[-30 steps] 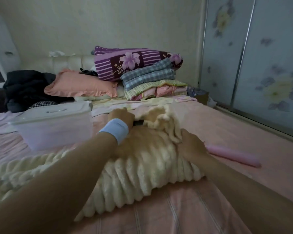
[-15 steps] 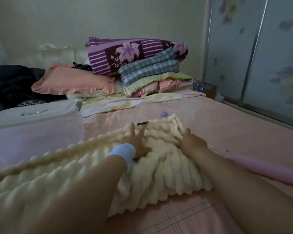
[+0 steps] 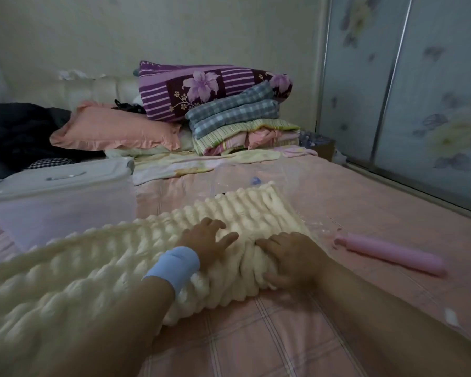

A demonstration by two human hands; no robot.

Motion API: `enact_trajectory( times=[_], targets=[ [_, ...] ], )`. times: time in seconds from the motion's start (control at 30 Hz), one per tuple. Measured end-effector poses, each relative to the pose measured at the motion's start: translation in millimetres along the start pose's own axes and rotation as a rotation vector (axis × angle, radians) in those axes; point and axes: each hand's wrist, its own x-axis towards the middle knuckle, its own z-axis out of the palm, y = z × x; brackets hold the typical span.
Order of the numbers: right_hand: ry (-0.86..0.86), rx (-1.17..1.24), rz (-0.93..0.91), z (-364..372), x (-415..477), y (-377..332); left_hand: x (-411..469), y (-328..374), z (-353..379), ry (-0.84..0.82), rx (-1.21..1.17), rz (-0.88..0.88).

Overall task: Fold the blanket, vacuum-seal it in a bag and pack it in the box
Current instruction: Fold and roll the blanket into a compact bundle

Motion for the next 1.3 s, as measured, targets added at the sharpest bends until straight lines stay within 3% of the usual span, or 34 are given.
enact_trajectory(
  times=[0.07, 0.13, 0.2, 0.27, 0.4, 0.53, 0.6, 0.7, 0.73, 0.8, 0.87, 0.93, 1.0, 1.1, 1.2, 1.3],
  targets=[
    [-0.169, -0.093, 0.034, 5.8, -16.7, -1.8, -37.4, 14.2, -4.0, 0.088, 0.037, 0.107],
    [-0.288, -0.115, 0.101, 3.3, -26.3, -8.8, -68.5, 17.4, 5.5, 0.034, 0.227, 0.172],
    [-0.278, -0.137, 0.129, -7.4, -27.6, -18.8, -90.1, 9.4, 17.1, -0.027, 0.457, 0.160],
    [-0.226, -0.127, 0.151, -25.8, -25.3, -23.3, -101.2, -4.5, 14.9, -0.060, 0.531, 0.088],
    [-0.179, -0.185, 0.171, -64.4, -40.6, 3.6, -111.1, -13.8, -22.3, -0.299, 0.197, -0.086],
    [-0.121, -0.208, 0.166, -95.3, -75.8, 26.2, -121.8, 20.6, -49.2, -0.445, 0.165, -0.021],
    [-0.237, -0.206, 0.257, -102.9, -101.4, 28.2, -133.5, 44.1, -44.9, -0.525, 0.103, 0.016],
    [-0.629, -0.162, 0.475, -96.7, -122.9, 15.9, -153.7, 68.0, -14.3, -0.616, 0.070, 0.065],
    [-0.738, -0.156, 0.568, -93.1, -121.5, 6.5, -157.9, 69.7, -3.6, -0.609, 0.053, 0.066],
    [-0.796, -0.218, 0.618, -92.6, -101.7, -20.7, -157.9, 65.3, 5.7, -0.507, -0.046, 0.061],
    [-0.569, -0.234, 0.491, -97.5, -76.8, -58.5, -161.9, 54.1, -1.2, -0.359, -0.139, 0.044],
    [-0.328, -0.108, 0.251, -105.2, -54.6, -107.6, -167.2, 34.5, -9.6, -0.136, -0.100, 0.020],
    [-0.272, 0.049, 0.041, -98.9, -36.2, -150.2, -180.6, 12.3, -17.4, 0.035, 0.019, -0.003],
    [-0.415, 0.131, 0.007, -74.3, -21.5, -200.4, -211.1, -32.6, -23.7, -0.011, 0.164, -0.075],
    [-0.651, 0.002, 0.121, -48.3, -17.5, -220.6, -248.7, -81.5, -24.2, -0.122, 0.165, -0.141],
    [-0.569, -0.108, 0.150, -41.5, -4.6, -244.4, -284.2, -118.6, -21.6, -0.057, 0.433, -0.071]
  ],
)
